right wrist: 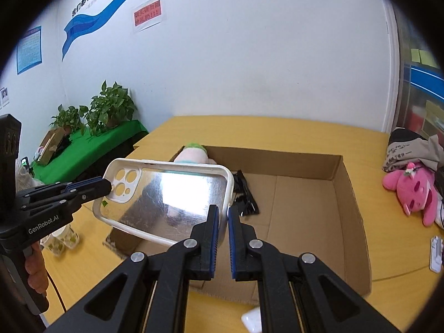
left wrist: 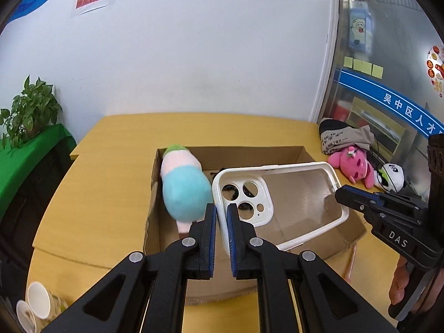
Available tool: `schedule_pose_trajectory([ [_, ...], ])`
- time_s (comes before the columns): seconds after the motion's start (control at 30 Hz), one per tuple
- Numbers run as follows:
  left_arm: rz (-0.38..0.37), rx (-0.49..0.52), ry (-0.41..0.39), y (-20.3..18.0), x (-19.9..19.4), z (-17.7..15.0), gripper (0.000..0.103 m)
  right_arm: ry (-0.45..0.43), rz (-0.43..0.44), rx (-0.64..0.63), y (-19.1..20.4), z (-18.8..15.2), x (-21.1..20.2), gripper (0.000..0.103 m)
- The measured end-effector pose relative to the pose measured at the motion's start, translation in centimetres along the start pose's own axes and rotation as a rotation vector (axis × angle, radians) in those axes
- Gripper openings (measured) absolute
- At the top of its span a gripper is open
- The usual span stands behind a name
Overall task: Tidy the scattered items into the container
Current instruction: 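Lift the phone case with the left tool and lower it into the box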
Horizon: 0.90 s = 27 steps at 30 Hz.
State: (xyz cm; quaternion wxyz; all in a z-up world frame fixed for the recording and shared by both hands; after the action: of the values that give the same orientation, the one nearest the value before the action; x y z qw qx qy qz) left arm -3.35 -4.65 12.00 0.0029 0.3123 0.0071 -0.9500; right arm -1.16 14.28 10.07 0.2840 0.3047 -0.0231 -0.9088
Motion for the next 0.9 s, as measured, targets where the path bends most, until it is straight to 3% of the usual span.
schedule_pose_trajectory([
  [0.23,0.016,0.006,0.078,0.7,4.8,1.9,0.008,0.053,0.002,0.046,-1.9,1.7,3.9,0.006],
  [0.53,0.001,-0.016,0.243,1.0,11.2,-1.4,0.008,0.182,-0.005,0.125,-4.5,-1.2,9.9,0.006],
  [0.9,0.02,-0.011,0.394,1.4,15.4,-5.0,0.008,0.295,0.009,0.184,-4.9,-5.2,14.3,0.006],
])
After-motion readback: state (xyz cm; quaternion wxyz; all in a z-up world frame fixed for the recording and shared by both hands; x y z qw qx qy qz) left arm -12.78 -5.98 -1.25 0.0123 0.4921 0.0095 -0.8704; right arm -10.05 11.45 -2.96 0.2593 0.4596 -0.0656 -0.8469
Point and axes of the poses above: each gripper's, at about its wrist camera, not at the fingertips, and x roughly the way its jaws point, y to its left, z to its top, the point moved 4 cm from there along x, roughly the way its jaws point, and after that the axes turned 11 degrees about z, right-handed, at the moved point
